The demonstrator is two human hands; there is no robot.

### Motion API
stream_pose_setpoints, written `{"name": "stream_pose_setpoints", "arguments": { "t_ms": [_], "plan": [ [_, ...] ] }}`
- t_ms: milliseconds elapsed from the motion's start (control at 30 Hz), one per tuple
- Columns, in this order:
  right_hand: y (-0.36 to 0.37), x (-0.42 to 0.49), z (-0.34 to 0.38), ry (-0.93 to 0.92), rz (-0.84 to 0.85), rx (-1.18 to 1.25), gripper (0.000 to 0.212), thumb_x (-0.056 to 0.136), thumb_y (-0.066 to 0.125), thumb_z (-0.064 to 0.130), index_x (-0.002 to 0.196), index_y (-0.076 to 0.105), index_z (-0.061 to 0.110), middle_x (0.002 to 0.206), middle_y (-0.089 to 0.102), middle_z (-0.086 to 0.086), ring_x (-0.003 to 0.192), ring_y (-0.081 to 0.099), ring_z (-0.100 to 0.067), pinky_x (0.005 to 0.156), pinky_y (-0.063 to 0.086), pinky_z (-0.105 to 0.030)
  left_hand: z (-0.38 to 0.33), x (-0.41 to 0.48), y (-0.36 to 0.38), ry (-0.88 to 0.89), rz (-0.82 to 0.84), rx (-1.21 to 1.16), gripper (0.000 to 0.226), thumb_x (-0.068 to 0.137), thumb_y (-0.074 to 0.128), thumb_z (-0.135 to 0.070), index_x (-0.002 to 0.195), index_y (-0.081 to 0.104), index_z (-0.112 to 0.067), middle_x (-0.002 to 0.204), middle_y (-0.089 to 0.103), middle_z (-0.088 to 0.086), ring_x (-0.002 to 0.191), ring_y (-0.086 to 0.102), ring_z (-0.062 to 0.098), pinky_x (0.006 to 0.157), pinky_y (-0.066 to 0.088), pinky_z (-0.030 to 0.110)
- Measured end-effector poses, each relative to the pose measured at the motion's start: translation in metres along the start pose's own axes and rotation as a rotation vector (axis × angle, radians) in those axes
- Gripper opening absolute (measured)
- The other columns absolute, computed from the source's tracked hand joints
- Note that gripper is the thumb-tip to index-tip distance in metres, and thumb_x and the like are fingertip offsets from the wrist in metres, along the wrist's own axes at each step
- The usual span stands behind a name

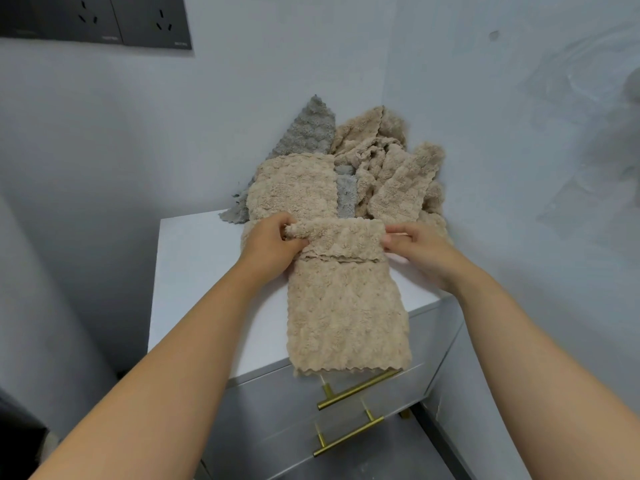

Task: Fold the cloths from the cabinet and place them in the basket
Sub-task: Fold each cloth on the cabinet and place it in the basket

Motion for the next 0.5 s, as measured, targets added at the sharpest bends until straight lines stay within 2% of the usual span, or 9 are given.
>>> {"name": "stream_pose_setpoints", "arguments": {
  "t_ms": [67,100,167,200,267,333,367,433,500],
  "plan": [
    [0.006,0.0,0.0,0.009,0.04,0.01,0.056,0.08,0.071,0.039,0.127,0.049,0.019,0.101,0.065,0.009,0.101,0.059,-0.009,0.1,0.039,-0.03,-0.001,-0.001,0.003,0.016,-0.01,0.009,0.023,0.086,0.068,-0.013,0.081,0.05,-0.027,0.068,0.052,-0.007,0.063,0.052,0.011,0.056,0.037,0.024],
    [0.008,0.002,-0.002,0.01,0.054,0.042,0.05,0.078,0.075,0.033,0.12,0.052,0.017,0.086,0.064,0.011,0.087,0.06,-0.007,0.091,0.043,-0.027,0.0,0.0,0.005,0.021,-0.012,0.009,0.02,0.086,0.068,-0.014,0.083,0.051,-0.025,0.07,0.053,-0.006,0.063,0.052,0.011,0.055,0.037,0.024],
    [0.012,0.0,-0.002,0.003,0.074,0.122,0.021,0.08,0.073,0.01,0.08,0.053,0.014,0.053,0.052,0.016,0.058,0.052,-0.005,0.069,0.045,-0.019,0.001,-0.002,0.009,0.019,0.025,-0.048,0.019,0.084,0.071,-0.015,0.088,0.053,-0.022,0.07,0.053,-0.003,0.063,0.054,0.015,0.058,0.043,0.028],
    [0.012,0.0,-0.003,0.015,0.049,0.15,0.025,0.081,0.07,0.0,0.07,0.052,0.014,0.049,0.054,0.015,0.057,0.055,-0.006,0.066,0.047,-0.02,0.0,-0.004,0.011,0.014,0.072,-0.097,0.021,0.082,0.073,-0.017,0.092,0.054,-0.02,0.071,0.051,-0.001,0.063,0.053,0.015,0.058,0.044,0.029],
    [0.013,0.001,-0.003,0.023,0.009,0.189,0.013,0.079,0.07,-0.006,0.081,0.065,0.007,0.075,0.073,-0.002,0.079,0.069,-0.023,0.081,0.055,-0.037,-0.001,-0.007,0.014,0.021,0.14,-0.072,0.034,0.078,0.078,-0.023,0.102,0.055,-0.016,0.078,0.05,-0.004,0.067,0.05,0.009,0.059,0.041,0.021],
    [0.015,0.002,-0.004,0.022,-0.03,0.203,0.023,0.077,0.072,-0.005,0.099,0.066,-0.003,0.1,0.07,-0.024,0.098,0.066,-0.038,0.092,0.05,-0.053,-0.003,-0.008,0.012,0.044,0.128,-0.014,0.038,0.076,0.079,-0.021,0.105,0.056,-0.019,0.083,0.054,-0.011,0.072,0.05,0.001,0.059,0.038,0.012],
    [0.015,0.002,-0.004,0.022,-0.051,0.204,0.025,0.076,0.072,-0.005,0.1,0.066,-0.004,0.102,0.068,-0.027,0.099,0.065,-0.039,0.093,0.05,-0.054,-0.004,-0.008,0.011,0.053,0.113,-0.024,0.034,0.076,0.079,-0.017,0.103,0.058,-0.021,0.083,0.056,-0.013,0.07,0.052,-0.001,0.057,0.038,0.012],
    [0.016,0.001,-0.003,0.007,-0.084,0.196,0.022,0.076,0.071,-0.008,0.094,0.069,0.005,0.1,0.07,-0.019,0.097,0.067,-0.033,0.093,0.051,-0.048,-0.003,-0.007,0.011,0.06,0.071,-0.056,0.029,0.075,0.077,-0.007,0.087,0.059,-0.026,0.078,0.06,-0.013,0.064,0.055,-0.004,0.053,0.04,0.012],
    [0.015,0.0,0.001,-0.03,-0.115,0.2,0.028,0.076,0.07,-0.01,0.09,0.069,0.014,0.099,0.071,-0.013,0.095,0.067,-0.027,0.09,0.053,-0.043,-0.002,-0.006,0.012,0.06,0.04,-0.071,0.035,0.074,0.075,0.001,0.075,0.055,-0.027,0.072,0.06,-0.01,0.055,0.055,-0.006,0.049,0.042,0.012]
  ]
}}
Point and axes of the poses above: each hand's wrist, its own x-axis towards the middle knuckle, its own y-axis out of the palm, z = x × y, the point moved 6 cm from there along x, towards the middle knuckle
